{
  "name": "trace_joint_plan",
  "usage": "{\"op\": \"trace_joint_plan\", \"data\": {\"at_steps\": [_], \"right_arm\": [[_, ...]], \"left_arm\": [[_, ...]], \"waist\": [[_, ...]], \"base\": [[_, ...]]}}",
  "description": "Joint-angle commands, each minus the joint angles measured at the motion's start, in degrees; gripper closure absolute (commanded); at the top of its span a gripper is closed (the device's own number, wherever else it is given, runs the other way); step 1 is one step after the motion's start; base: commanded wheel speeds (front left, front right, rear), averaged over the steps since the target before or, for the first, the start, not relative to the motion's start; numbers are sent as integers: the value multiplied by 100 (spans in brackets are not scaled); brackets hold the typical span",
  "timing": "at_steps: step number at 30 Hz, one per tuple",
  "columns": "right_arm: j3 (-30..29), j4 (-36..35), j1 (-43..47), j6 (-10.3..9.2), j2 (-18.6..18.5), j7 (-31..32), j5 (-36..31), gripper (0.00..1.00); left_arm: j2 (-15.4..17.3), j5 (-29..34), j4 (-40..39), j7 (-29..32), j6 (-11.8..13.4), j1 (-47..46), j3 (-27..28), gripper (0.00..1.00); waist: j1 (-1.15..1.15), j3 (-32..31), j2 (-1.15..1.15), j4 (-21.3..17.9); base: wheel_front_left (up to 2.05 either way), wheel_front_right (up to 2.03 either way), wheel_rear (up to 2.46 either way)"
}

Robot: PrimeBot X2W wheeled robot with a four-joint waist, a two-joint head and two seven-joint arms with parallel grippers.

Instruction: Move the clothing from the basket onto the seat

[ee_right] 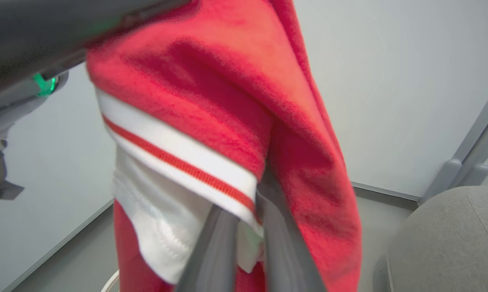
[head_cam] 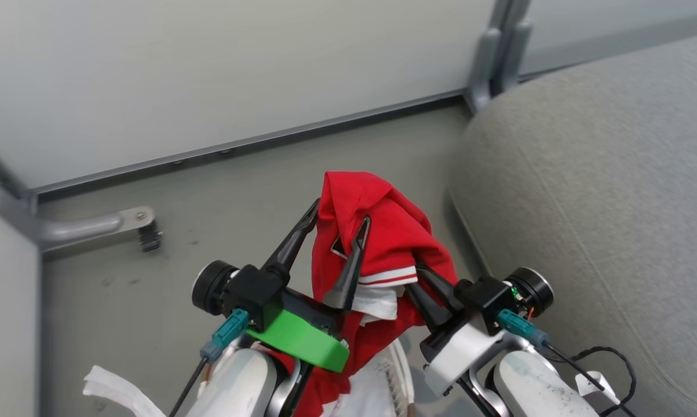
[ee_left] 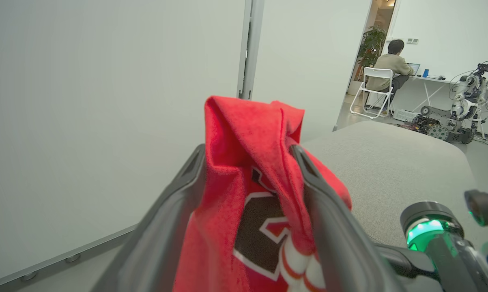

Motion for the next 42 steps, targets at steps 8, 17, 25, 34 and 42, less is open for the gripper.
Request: {"op": "trace_joint_plan", "data": {"at_steps": [8, 17, 25, 34, 42], "right_arm": [[-160, -206, 205, -8, -8, -13, 33, 100], [-585, -403, 403, -8, -9, -13, 71, 100], [-1213, -628, 215, -8, -116, -13, -160, 100], [-1388, -352, -1569, -8, -665, -13, -344, 100], [-1997, 522, -3418, -8, -1266, -13, -384, 100]], "left_arm": [[134, 68, 32, -1, -18, 36, 127, 0], [166, 6, 117, -1, -18, -49, -77, 0], [256, -105, 249, -1, -18, -357, -413, 0], [637, -2, 250, -1, -18, -690, -373, 0], [959, 103, 175, -1, -18, -1025, -462, 0]], "waist": [[0, 316, 0, -1670], [0, 454, 0, -2257], [0, 806, 0, -2317], [0, 1807, 0, -2304], [0, 2707, 0, -1841]], "base": [[0, 0, 0], [0, 0, 0], [0, 0, 0], [0, 0, 0], [0, 0, 0]]}}
